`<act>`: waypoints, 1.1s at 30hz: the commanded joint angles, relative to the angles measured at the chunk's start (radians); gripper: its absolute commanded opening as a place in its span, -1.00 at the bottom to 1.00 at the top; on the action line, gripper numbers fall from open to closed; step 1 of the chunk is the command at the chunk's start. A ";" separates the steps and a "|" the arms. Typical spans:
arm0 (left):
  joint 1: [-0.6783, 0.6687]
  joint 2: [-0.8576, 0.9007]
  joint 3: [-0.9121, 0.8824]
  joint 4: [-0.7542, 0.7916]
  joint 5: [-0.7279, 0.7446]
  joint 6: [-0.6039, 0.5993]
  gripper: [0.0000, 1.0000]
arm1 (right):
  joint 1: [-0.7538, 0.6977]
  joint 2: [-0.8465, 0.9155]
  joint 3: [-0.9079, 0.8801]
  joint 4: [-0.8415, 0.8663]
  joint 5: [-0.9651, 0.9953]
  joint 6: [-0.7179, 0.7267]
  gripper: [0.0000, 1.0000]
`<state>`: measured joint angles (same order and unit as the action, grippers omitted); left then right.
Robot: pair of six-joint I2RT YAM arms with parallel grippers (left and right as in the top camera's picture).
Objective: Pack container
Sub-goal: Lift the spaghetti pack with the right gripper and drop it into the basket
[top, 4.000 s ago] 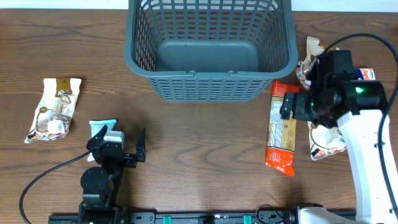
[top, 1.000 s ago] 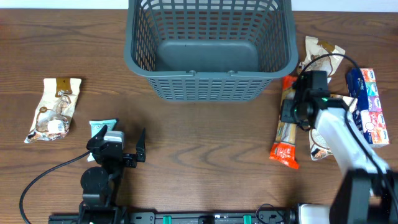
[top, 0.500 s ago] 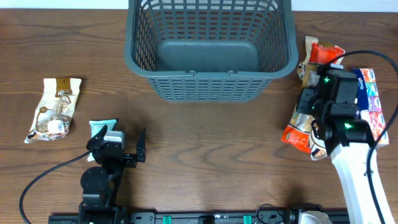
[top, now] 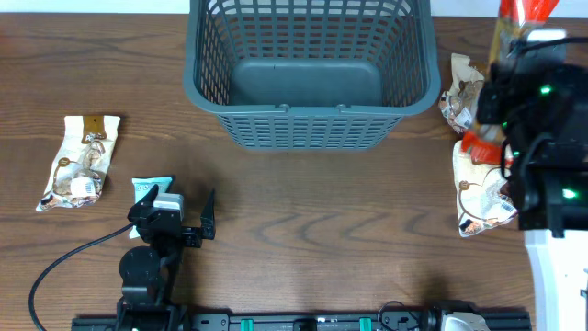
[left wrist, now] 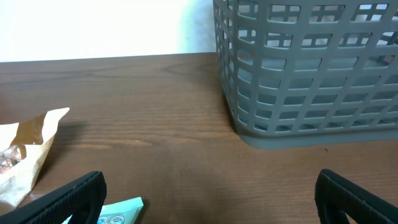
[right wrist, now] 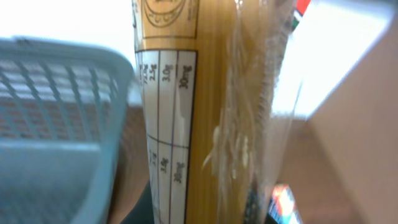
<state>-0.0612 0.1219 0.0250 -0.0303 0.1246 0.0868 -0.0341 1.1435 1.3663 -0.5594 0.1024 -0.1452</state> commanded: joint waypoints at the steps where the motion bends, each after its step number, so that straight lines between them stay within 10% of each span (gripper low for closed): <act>1: -0.003 0.000 -0.020 -0.028 0.015 0.013 0.97 | 0.041 -0.004 0.125 0.026 -0.097 -0.190 -0.98; 19: -0.003 0.000 -0.020 -0.028 0.021 0.002 0.97 | 0.468 0.394 0.349 0.032 -0.174 -0.757 -0.98; 33: -0.003 0.000 -0.020 -0.028 0.022 0.002 0.97 | 0.525 0.642 0.348 -0.095 -0.145 -0.814 -0.98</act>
<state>-0.0612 0.1219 0.0250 -0.0307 0.1246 0.0860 0.4870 1.7756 1.6726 -0.6495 -0.0502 -0.9360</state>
